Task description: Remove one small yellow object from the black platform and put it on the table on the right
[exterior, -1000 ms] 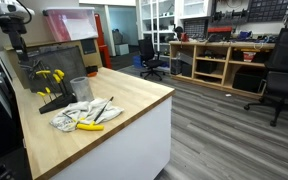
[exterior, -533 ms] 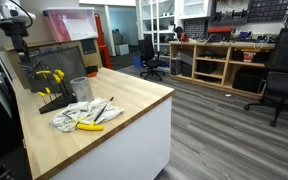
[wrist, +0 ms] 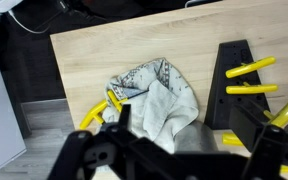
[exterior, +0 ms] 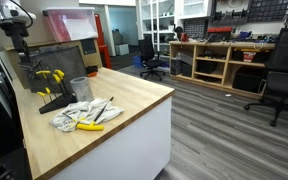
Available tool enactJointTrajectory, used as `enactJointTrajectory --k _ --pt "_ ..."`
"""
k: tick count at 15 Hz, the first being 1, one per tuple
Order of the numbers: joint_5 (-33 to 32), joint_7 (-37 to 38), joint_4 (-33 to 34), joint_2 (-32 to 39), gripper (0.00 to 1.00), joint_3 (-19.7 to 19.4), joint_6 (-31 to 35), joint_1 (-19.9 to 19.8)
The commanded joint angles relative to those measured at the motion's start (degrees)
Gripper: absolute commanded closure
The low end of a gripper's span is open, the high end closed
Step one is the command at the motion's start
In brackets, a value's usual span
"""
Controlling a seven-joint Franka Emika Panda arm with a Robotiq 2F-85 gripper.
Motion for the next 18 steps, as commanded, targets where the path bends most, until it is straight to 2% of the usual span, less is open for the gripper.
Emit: enactJointTrajectory --k 1,6,9,15,18 --pt "-1.4 5.0 0.0 0.8 0.0 -0.2 2.0 0.7" --pt "-0.2 16.8 -1.6 1.8 0.0 0.9 4.9 2.7" --pt "-0.7 21.4 -3.2 0.9 0.0 2.2 5.8 4.8" --pt "-6.1 33.9 -10.3 0.0 0.0 5.3 9.3 8.2" --pt "-9.6 42.3 -14.0 1.6 0.0 5.8 14.7 8.6"
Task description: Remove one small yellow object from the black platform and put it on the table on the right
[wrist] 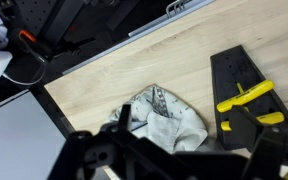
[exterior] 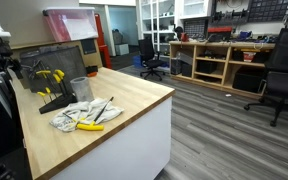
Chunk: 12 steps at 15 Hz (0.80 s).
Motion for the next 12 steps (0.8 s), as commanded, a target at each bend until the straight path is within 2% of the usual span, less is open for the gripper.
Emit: enactJointTrajectory --k 1,6,12 --pt "-2.9 9.4 -5.1 0.2 0.0 0.0 7.6 0.4" --pt "-7.4 22.8 -8.1 2.8 0.0 0.0 17.9 1.0" --pt "-15.9 34.6 -7.1 7.4 0.0 -0.5 20.3 2.9"
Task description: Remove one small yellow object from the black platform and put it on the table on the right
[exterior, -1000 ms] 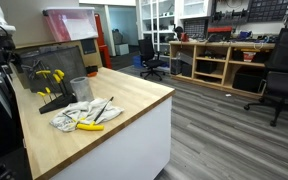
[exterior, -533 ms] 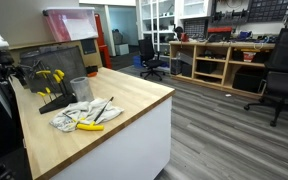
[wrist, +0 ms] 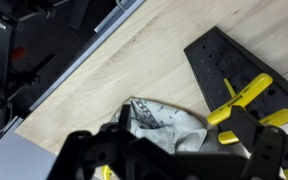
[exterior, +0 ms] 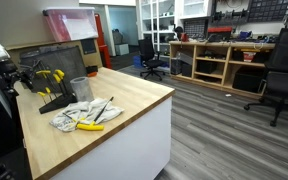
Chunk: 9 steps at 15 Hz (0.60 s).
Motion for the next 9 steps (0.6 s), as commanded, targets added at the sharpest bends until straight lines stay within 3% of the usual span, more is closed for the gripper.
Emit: enactJointTrajectory --k 1,9 --pt "-4.8 7.7 0.6 2.4 0.0 -0.7 1.5 1.8" --pt "-11.2 16.8 2.6 4.2 0.0 -1.2 2.2 3.9"
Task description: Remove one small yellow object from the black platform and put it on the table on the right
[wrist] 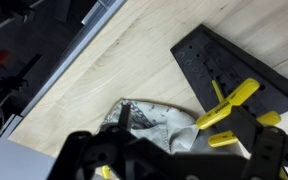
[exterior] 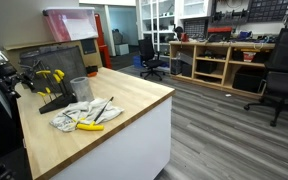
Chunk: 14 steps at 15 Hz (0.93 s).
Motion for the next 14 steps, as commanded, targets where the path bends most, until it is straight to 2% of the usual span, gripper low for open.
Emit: enactJointTrajectory --k 1,3,14 --pt "-3.0 4.8 1.7 1.2 0.0 -0.9 1.1 1.2" --pt "-4.0 6.1 2.5 1.9 0.0 -1.0 1.0 1.2" --pt "-0.5 4.2 8.4 7.0 0.0 -2.1 0.8 1.4"
